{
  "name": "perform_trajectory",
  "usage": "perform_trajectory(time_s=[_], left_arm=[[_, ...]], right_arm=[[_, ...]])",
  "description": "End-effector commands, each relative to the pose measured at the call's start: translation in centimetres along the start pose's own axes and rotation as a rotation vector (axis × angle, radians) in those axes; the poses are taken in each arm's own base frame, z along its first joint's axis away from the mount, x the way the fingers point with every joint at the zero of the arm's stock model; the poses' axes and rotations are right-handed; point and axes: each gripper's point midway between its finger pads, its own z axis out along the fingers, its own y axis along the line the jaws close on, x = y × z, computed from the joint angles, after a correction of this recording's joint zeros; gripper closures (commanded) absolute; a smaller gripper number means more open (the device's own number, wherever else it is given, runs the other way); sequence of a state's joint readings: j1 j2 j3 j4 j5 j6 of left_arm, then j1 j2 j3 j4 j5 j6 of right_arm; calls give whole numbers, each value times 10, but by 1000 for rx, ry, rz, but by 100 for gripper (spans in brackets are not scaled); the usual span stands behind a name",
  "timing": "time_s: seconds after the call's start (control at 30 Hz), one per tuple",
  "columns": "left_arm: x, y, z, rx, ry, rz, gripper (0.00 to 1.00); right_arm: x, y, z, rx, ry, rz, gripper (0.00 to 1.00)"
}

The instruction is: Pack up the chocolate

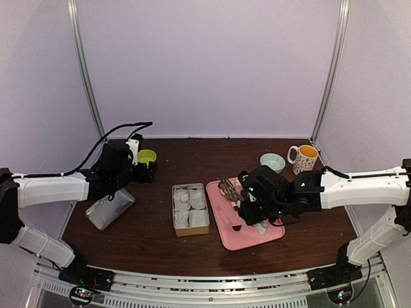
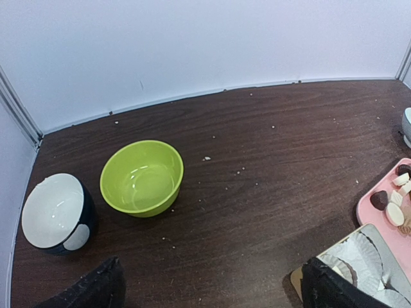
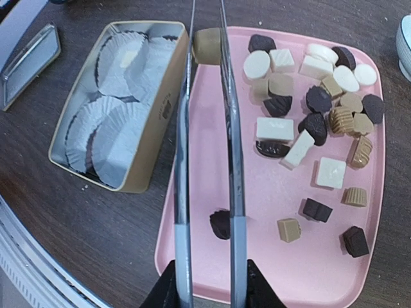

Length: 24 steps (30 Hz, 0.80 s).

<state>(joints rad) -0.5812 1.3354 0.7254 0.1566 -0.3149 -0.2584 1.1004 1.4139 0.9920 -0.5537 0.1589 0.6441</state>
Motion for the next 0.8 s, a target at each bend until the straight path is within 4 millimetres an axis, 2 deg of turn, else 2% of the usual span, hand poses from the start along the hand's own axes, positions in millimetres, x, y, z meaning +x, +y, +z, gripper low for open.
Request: perform_trajectory(time_s=[0.0, 0.13, 0.2, 0.43, 0.6, 0.77], left_arm=[[-15, 2, 1, -8, -44, -3, 2], [-15, 2, 1, -7, -46, -2, 2], [-15, 2, 1, -7, -45, -2, 3], [-15, 1, 1, -2, -47, -2, 3], [-14, 0, 2, 2, -45, -4, 3], [-15, 0, 2, 2, -46, -2, 3]], right_arm=[[-30, 27, -15, -135, -132, 6, 77], [-44, 42, -20, -199, -179, 8, 77], [-46, 45, -15, -199, -176, 3, 76], [-46, 58, 4, -193, -130, -26, 77], [-41, 64, 25, -171, -93, -53, 77], [-40, 71, 37, -170, -68, -72, 77]])
